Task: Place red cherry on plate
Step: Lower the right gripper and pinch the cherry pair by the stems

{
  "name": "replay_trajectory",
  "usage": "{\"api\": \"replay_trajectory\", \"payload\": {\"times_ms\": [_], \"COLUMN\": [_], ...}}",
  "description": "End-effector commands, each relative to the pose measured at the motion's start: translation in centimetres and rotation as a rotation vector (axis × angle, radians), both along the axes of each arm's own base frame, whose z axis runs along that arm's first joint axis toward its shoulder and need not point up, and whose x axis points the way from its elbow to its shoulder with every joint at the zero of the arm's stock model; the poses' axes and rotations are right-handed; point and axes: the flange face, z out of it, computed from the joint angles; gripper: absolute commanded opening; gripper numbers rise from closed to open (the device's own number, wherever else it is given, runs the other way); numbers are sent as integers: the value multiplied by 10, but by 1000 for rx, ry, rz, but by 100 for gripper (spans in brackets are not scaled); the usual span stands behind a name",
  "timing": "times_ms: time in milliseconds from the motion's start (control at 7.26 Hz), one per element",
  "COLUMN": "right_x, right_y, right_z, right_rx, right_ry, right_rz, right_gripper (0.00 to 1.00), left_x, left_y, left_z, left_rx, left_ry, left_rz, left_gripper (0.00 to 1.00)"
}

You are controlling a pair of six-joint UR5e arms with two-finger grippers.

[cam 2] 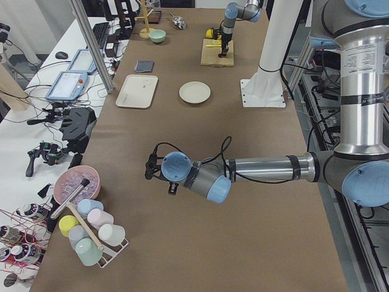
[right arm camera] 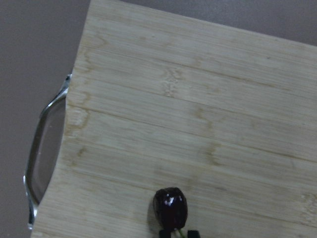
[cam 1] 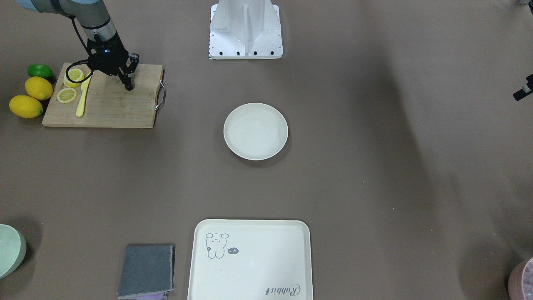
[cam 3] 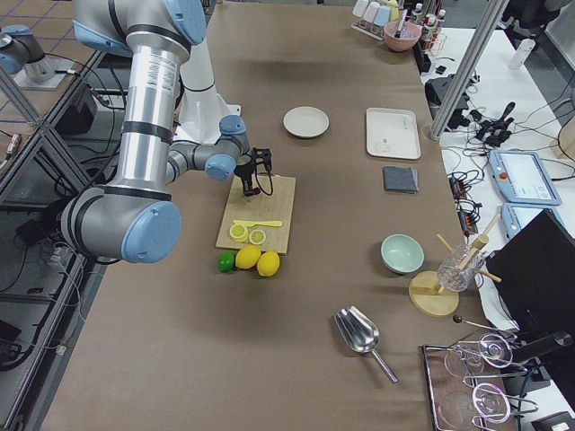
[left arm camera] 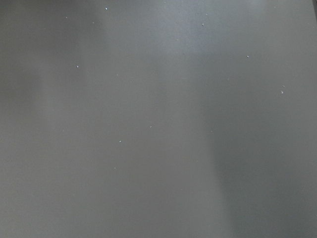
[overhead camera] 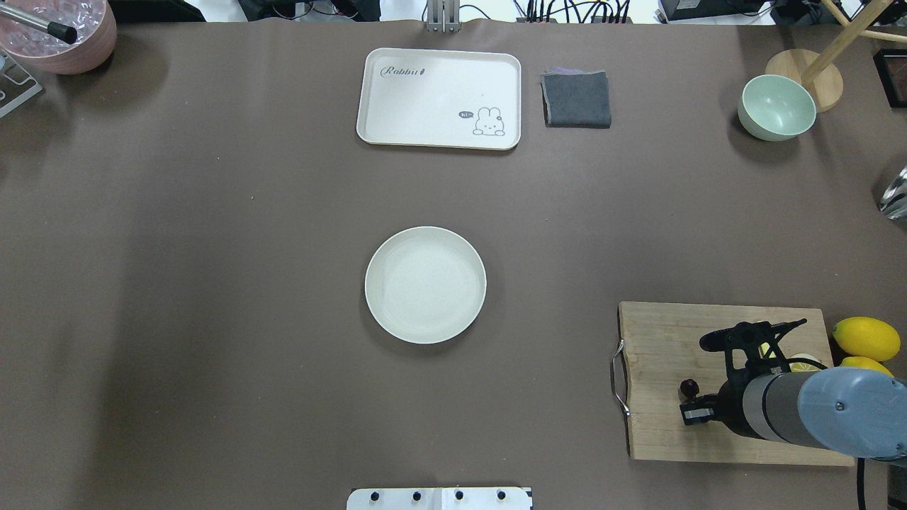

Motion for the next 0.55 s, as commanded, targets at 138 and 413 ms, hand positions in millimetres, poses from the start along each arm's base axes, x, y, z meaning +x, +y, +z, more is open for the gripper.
{"api": "replay_trajectory", "payload": {"times_ms": [138,413], "right_x": [27,67], "right_y": [-3,-26], "right_z": [-26,-62], "right_rx": [-21,-120], "right_ry": [-47,-105], "right_rz": [3,-4], "right_gripper": [0,0], "left_x": [-1,-1], "left_y": [2,4], "left_z": [0,2], "left_rx": [0,-6], "left_ry": [0,0], "left_rz": [-3,-3], "left_gripper": [99,99]}}
